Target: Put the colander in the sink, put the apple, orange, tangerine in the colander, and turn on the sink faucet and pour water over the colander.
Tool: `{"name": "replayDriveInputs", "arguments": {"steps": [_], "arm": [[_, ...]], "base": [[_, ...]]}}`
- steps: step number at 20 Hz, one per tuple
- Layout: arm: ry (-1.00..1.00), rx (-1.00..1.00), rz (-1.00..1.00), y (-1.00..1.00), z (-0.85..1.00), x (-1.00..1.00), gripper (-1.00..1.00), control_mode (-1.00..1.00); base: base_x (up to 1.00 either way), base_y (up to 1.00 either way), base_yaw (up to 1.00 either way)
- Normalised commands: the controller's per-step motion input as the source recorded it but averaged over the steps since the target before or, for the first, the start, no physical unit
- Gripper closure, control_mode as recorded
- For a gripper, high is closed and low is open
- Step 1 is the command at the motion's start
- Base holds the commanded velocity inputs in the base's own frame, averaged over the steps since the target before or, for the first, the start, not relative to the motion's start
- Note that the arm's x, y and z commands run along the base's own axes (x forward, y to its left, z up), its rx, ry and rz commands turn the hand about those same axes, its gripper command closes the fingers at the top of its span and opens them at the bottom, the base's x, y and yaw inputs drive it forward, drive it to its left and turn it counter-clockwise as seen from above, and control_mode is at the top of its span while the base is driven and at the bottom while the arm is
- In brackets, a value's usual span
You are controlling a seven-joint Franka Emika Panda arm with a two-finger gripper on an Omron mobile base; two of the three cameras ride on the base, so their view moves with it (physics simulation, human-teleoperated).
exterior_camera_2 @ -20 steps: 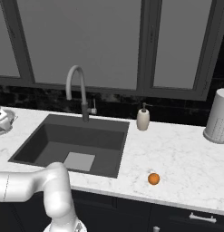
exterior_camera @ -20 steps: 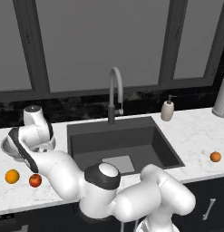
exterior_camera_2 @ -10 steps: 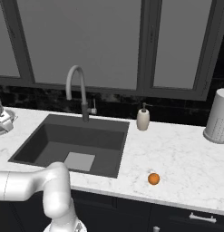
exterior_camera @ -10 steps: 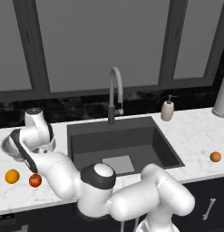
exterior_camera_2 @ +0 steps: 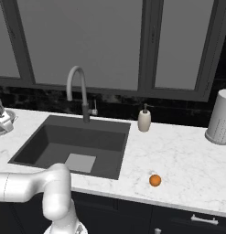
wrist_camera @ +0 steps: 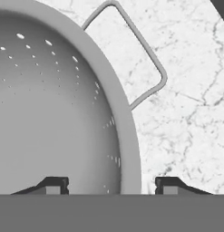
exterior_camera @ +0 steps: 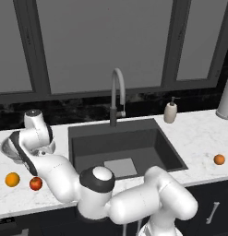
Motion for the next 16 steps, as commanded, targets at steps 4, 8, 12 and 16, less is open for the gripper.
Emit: {"name": "replayDriveInputs", "arguments": {"steps": [4, 8, 12, 16], "arm": [[0.00, 0.00, -0.11, -0.11, 0.00, -0.06, 1.00, -1.00], [0.00, 0.01, -0.17, -0.51, 0.00, -0.33, 1.00, -1.00], [-0.02, 0.05, -0.21, -0.83, 0.00, -0.48, 1.00, -1.00], [-0.07, 0.08, -0.20, -1.00, 0.00, -0.60, 1.00, -1.00]], "base": [[0.00, 0.00, 0.00], [0.00, 0.00, 0.00], [0.00, 0.00, 0.00], [0.00, 0.00, 0.00]]}}
